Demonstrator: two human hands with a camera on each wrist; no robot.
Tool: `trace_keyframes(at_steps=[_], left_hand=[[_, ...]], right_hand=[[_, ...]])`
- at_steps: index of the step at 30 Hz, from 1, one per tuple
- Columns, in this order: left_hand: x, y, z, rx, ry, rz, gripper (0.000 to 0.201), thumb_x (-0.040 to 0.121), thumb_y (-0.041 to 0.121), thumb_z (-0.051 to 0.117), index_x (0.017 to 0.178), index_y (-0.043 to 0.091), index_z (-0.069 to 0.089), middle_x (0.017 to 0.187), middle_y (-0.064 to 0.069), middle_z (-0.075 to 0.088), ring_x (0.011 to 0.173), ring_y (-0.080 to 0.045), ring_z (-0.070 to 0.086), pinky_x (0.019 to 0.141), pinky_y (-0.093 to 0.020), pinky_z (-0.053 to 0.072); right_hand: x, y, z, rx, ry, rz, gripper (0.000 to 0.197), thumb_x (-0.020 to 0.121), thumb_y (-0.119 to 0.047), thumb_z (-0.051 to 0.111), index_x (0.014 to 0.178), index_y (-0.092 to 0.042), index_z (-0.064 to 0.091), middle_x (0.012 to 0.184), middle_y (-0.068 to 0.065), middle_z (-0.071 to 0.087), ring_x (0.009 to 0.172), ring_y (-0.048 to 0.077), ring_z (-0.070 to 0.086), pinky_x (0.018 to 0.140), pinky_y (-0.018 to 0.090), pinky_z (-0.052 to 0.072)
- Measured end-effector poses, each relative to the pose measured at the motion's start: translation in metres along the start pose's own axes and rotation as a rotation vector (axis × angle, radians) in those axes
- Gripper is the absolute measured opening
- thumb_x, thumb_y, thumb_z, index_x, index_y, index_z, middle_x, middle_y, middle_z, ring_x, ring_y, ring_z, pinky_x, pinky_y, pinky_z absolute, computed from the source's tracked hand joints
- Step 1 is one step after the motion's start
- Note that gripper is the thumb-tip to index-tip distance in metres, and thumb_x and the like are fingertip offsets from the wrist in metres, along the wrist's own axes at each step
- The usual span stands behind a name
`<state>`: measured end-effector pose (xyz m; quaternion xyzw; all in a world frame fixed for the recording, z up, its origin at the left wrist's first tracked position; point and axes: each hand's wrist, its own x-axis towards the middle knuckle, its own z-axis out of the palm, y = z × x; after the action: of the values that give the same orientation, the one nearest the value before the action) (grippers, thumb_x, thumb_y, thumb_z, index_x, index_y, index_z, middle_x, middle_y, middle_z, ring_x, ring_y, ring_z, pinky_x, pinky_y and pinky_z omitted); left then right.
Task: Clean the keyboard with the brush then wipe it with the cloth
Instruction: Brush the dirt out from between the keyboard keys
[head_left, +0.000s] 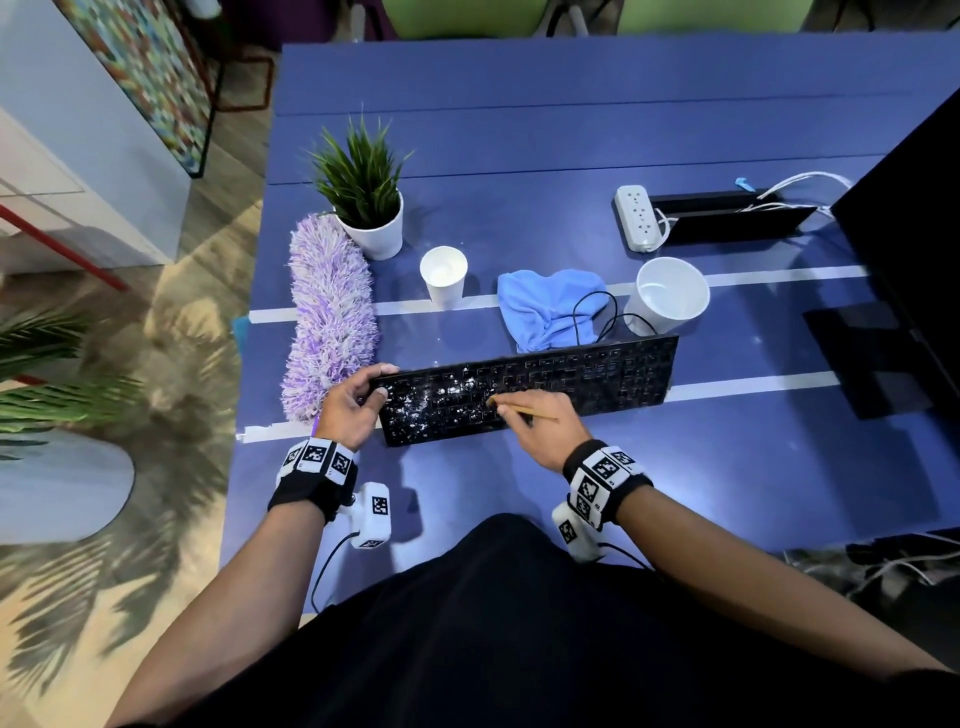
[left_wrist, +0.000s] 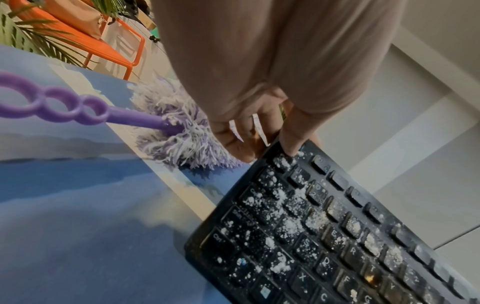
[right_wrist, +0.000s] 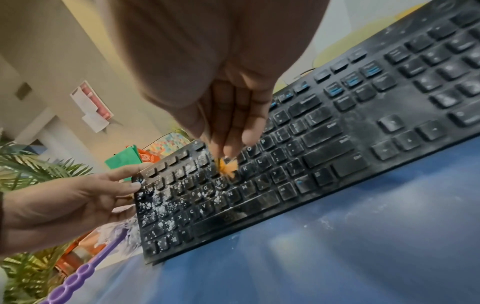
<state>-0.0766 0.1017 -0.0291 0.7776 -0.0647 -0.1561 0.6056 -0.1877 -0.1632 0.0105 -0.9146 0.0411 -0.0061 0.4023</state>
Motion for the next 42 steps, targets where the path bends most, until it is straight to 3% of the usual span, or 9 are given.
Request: trace_keyframes(at_steps=[6,13,17,21,26,30,34,37,42], left_hand=[[-0.001,0.002,0.000,0.003,-0.001,0.004,0.039,0.091,-0.014,0.052,0.111,0.018,0.063,0.098,0.033,0.069,0.097,0.011,0.062,0.097,-0.011,0.044],[0.000,-0.001,0.000,-0.022,0.000,-0.001,0.040,0.091,-0.013,0.053,0.110,0.020,0.064,0.106,0.016,0.069,0.109,-0.017,0.060,0.101,-0.021,0.045],[0.001,-0.003,-0.003,-0.003,0.005,0.007,0.053,0.091,-0.012,0.054,0.103,0.037,0.068,0.102,0.027,0.071,0.107,-0.012,0.062,0.103,-0.025,0.044],[0.000,-0.002,-0.003,0.014,0.000,0.001,0.066,0.091,-0.012,0.054,0.097,0.052,0.069,0.102,0.029,0.070,0.100,0.004,0.063,0.098,-0.015,0.045],[0.000,-0.004,-0.003,0.014,0.003,0.012,0.056,0.090,-0.014,0.053,0.101,0.038,0.068,0.101,0.031,0.070,0.098,0.009,0.062,0.096,-0.011,0.044],[-0.002,-0.006,-0.004,0.016,0.001,0.017,0.059,0.090,-0.013,0.054,0.099,0.044,0.069,0.102,0.030,0.070,0.101,0.007,0.062,0.097,-0.012,0.044],[0.000,-0.005,-0.003,0.006,0.004,0.018,0.055,0.091,-0.012,0.054,0.102,0.040,0.068,0.102,0.030,0.070,0.100,0.006,0.062,0.098,-0.014,0.044],[0.000,-0.006,-0.004,0.011,0.011,0.024,0.062,0.091,-0.011,0.054,0.098,0.048,0.069,0.103,0.029,0.070,0.101,0.005,0.063,0.098,-0.014,0.044],[-0.001,-0.005,-0.003,0.010,-0.009,0.013,0.047,0.091,-0.014,0.052,0.105,0.029,0.064,0.100,0.031,0.069,0.099,0.008,0.062,0.098,-0.015,0.044]], right_hand=[[0.003,0.000,-0.004,0.003,0.205,0.084,0.014,0.087,-0.016,0.063,0.094,-0.011,0.075,0.089,0.004,0.073,0.075,0.012,0.065,0.072,0.014,0.047],[0.007,-0.002,-0.007,0.031,0.130,0.044,0.016,0.089,-0.018,0.064,0.097,-0.010,0.075,0.096,0.004,0.074,0.083,0.011,0.068,0.080,0.016,0.051],[0.008,-0.015,0.001,0.046,0.005,-0.003,0.017,0.089,-0.017,0.063,0.100,-0.012,0.074,0.097,0.004,0.074,0.079,0.004,0.063,0.075,0.000,0.041],[0.011,-0.025,0.009,0.036,0.023,-0.020,0.018,0.090,-0.016,0.061,0.103,-0.013,0.073,0.101,0.006,0.072,0.089,0.015,0.066,0.084,0.015,0.045],[0.005,-0.017,0.014,-0.042,-0.120,0.016,0.020,0.092,-0.019,0.059,0.105,-0.011,0.072,0.103,0.006,0.073,0.089,0.015,0.067,0.085,0.022,0.051],[0.001,-0.014,0.014,0.012,-0.119,0.015,0.018,0.091,-0.018,0.061,0.103,-0.013,0.073,0.099,0.001,0.072,0.069,-0.014,0.053,0.076,0.007,0.046],[0.001,-0.005,0.005,-0.058,0.035,0.137,0.017,0.090,-0.018,0.058,0.094,-0.012,0.074,0.093,0.002,0.074,0.073,0.008,0.063,0.077,0.026,0.055],[0.000,-0.004,0.005,0.011,0.071,0.140,0.016,0.090,-0.015,0.059,0.094,-0.008,0.074,0.095,0.003,0.073,0.078,0.008,0.065,0.081,0.026,0.055],[-0.001,-0.011,0.019,0.029,-0.109,0.071,0.017,0.090,-0.016,0.061,0.099,-0.009,0.074,0.098,0.004,0.074,0.082,0.011,0.067,0.084,0.018,0.051]])
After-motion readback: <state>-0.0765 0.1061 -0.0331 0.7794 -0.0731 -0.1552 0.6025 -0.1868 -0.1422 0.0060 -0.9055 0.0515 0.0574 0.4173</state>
